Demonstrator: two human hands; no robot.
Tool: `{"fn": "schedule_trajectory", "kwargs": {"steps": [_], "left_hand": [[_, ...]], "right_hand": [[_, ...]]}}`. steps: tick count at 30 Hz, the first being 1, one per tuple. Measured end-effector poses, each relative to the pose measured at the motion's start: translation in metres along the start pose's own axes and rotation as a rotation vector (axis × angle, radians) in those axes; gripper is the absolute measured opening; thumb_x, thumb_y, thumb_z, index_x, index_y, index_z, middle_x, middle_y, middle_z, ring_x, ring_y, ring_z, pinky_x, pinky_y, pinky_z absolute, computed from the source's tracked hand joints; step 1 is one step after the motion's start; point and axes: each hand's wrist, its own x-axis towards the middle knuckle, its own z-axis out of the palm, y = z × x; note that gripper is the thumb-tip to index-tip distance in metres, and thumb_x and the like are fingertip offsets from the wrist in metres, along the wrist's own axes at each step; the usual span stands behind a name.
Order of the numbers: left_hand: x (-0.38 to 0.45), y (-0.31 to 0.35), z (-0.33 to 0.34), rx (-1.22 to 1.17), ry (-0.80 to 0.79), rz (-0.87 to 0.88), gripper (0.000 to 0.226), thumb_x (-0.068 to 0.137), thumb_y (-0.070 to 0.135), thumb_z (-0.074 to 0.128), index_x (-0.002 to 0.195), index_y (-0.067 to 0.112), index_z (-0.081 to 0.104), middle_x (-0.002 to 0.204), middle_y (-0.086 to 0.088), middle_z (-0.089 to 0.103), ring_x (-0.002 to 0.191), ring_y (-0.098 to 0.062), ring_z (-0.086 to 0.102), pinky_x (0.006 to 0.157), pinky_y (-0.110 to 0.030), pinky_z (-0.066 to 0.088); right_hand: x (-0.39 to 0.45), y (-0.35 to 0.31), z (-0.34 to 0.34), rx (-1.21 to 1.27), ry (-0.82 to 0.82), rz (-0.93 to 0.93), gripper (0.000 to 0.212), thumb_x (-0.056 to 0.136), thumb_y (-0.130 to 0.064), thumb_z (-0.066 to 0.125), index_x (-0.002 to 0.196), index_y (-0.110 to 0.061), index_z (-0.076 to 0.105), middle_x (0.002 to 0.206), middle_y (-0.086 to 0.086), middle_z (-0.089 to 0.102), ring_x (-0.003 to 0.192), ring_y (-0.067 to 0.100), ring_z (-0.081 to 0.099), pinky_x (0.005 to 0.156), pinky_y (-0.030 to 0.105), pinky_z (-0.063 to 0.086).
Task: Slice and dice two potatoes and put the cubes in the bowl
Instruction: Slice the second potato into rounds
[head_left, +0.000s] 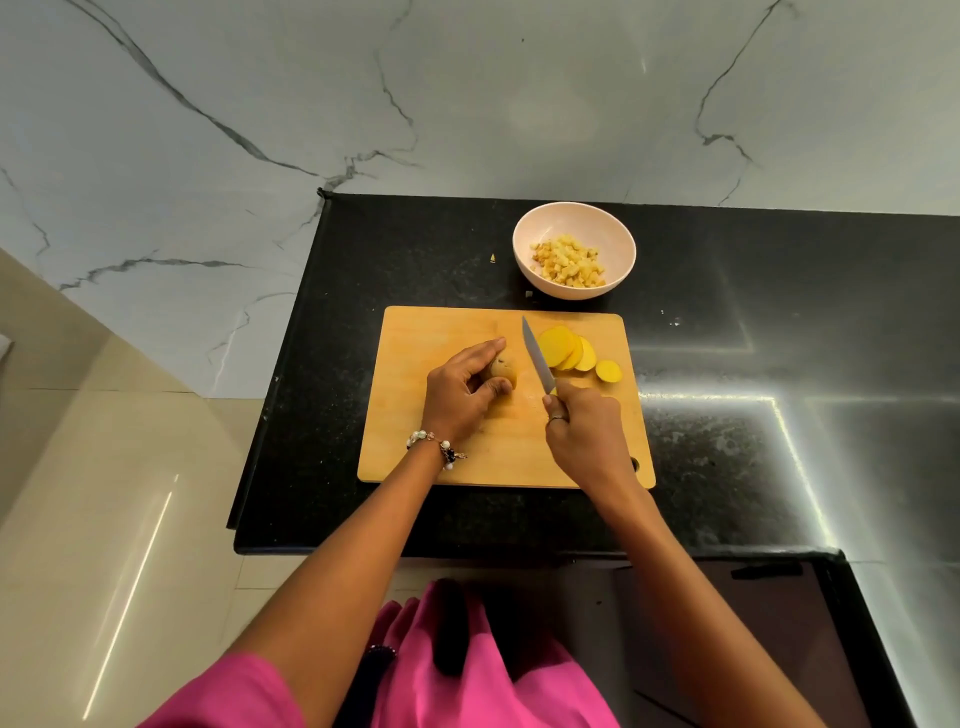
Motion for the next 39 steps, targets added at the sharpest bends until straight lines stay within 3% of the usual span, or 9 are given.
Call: {"fn": "schedule_trajectory", "kwargs": {"steps": [3, 13, 20, 30, 33, 39], "left_hand": [[0.0, 0.001, 0.0, -0.018, 0.012, -0.02, 0.052, 0.077, 0.014, 0.075, 0.126, 0.013, 0.058, 0.129, -0.003, 0.058, 0.119, -0.002, 0.048, 0.099, -0.006, 0.034], [0.0, 0.0, -0.001, -0.047, 0.008, -0.016, 0.052, 0.078, 0.014, 0.075, 0.126, 0.011, 0.057, 0.129, -0.004, 0.058, 0.119, 0.0, 0.047, 0.101, -0.008, 0.034], [0.0, 0.001, -0.002, -0.057, -0.016, -0.006, 0.048, 0.079, 0.008, 0.069, 0.126, 0.009, 0.057, 0.129, -0.007, 0.057, 0.121, -0.006, 0.048, 0.103, -0.011, 0.035], [0.001, -0.002, -0.001, -0.07, 0.017, -0.031, 0.048, 0.077, 0.002, 0.069, 0.123, 0.011, 0.06, 0.126, -0.005, 0.059, 0.119, -0.004, 0.052, 0.103, -0.02, 0.041], [0.001, -0.004, 0.0, -0.071, 0.021, -0.035, 0.046, 0.077, 0.003, 0.068, 0.122, 0.011, 0.062, 0.125, -0.005, 0.06, 0.117, -0.004, 0.053, 0.102, -0.025, 0.043], [0.0, -0.002, 0.001, -0.054, 0.022, -0.062, 0.051, 0.075, 0.008, 0.075, 0.123, 0.013, 0.06, 0.126, -0.003, 0.06, 0.115, -0.002, 0.052, 0.099, -0.01, 0.038]], "right_hand": [[-0.003, -0.014, 0.002, -0.058, -0.063, 0.006, 0.021, 0.096, -0.014, 0.047, 0.11, -0.004, 0.059, 0.095, 0.019, 0.066, 0.081, 0.034, 0.059, 0.059, 0.031, 0.035], [-0.009, -0.038, 0.005, -0.242, -0.143, 0.042, 0.022, 0.095, -0.008, 0.042, 0.116, -0.004, 0.05, 0.109, 0.02, 0.058, 0.094, 0.038, 0.057, 0.073, 0.039, 0.045], [-0.002, -0.06, -0.004, -0.29, -0.166, -0.049, 0.025, 0.098, -0.005, 0.035, 0.116, -0.003, 0.053, 0.112, 0.019, 0.054, 0.101, 0.034, 0.053, 0.079, 0.037, 0.043], [-0.004, -0.046, 0.023, -0.376, -0.109, -0.113, 0.028, 0.096, -0.005, 0.033, 0.116, -0.005, 0.053, 0.109, 0.014, 0.056, 0.098, 0.031, 0.054, 0.067, 0.031, 0.031], [0.009, -0.048, 0.029, -0.355, -0.125, -0.111, 0.03, 0.096, -0.006, 0.033, 0.116, -0.008, 0.055, 0.11, 0.014, 0.057, 0.1, 0.031, 0.054, 0.073, 0.035, 0.04], [-0.029, -0.038, 0.032, -0.427, -0.166, -0.044, 0.028, 0.097, -0.001, 0.027, 0.115, 0.0, 0.048, 0.11, 0.017, 0.055, 0.098, 0.032, 0.059, 0.074, 0.035, 0.047]]}}
